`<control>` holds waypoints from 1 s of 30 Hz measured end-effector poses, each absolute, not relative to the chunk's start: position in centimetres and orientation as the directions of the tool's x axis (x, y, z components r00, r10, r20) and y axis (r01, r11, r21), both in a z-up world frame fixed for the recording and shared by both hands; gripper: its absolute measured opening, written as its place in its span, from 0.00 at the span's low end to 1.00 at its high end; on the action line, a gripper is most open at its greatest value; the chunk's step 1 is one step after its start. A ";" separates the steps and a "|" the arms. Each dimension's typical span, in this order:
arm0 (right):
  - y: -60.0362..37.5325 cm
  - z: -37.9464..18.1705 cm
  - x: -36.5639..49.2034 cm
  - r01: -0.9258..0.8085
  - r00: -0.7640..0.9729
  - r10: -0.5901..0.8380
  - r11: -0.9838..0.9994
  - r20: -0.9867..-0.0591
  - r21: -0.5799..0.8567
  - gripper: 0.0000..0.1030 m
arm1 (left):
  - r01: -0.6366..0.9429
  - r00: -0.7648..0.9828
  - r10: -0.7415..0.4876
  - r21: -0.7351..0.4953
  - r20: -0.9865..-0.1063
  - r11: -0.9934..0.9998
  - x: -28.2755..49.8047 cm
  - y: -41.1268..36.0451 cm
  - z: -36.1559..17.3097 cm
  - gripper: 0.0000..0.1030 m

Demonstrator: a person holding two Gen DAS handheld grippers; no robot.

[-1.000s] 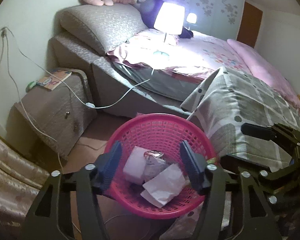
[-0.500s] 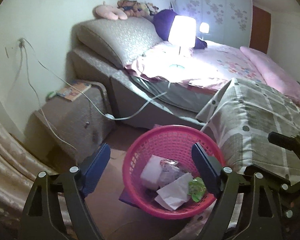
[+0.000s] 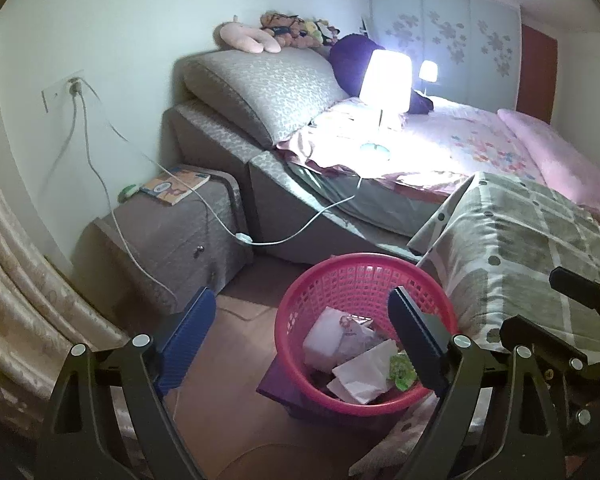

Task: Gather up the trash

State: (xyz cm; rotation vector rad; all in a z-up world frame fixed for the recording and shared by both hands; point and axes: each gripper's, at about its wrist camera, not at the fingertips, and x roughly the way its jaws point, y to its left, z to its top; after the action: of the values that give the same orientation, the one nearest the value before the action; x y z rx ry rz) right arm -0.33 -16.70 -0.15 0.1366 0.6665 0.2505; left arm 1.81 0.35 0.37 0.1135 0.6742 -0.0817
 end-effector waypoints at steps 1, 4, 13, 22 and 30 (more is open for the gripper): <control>-16.7 -0.1 -0.4 -0.183 0.758 0.273 0.961 -0.592 0.208 0.93 | 0.110 0.780 -0.040 0.075 -0.624 0.991 1.6 0.5 0.4 0.82; -16.7 0.0 -0.8 -0.176 0.762 0.272 0.960 -0.588 0.216 0.93 | 0.108 0.781 -0.047 0.060 -0.622 0.992 1.2 0.7 0.5 0.83; -16.5 0.3 -1.8 -0.161 0.779 0.251 0.966 -0.575 0.203 0.93 | 0.124 0.794 -0.062 0.061 -0.605 0.990 0.4 0.3 0.7 0.83; -16.5 0.3 -2.3 -0.153 0.778 0.245 0.967 -0.579 0.203 0.93 | 0.120 0.799 -0.068 0.048 -0.597 0.992 0.3 0.6 1.0 0.83; -16.6 0.3 -2.4 -0.154 0.775 0.246 0.967 -0.583 0.204 0.93 | 0.122 0.801 -0.067 0.052 -0.595 0.991 0.2 0.7 1.0 0.83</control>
State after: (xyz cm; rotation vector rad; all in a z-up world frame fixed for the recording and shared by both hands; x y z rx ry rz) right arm -2.42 -16.61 0.25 0.1478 0.6501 0.2173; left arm 0.23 0.68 1.03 0.0895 0.6337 -0.1017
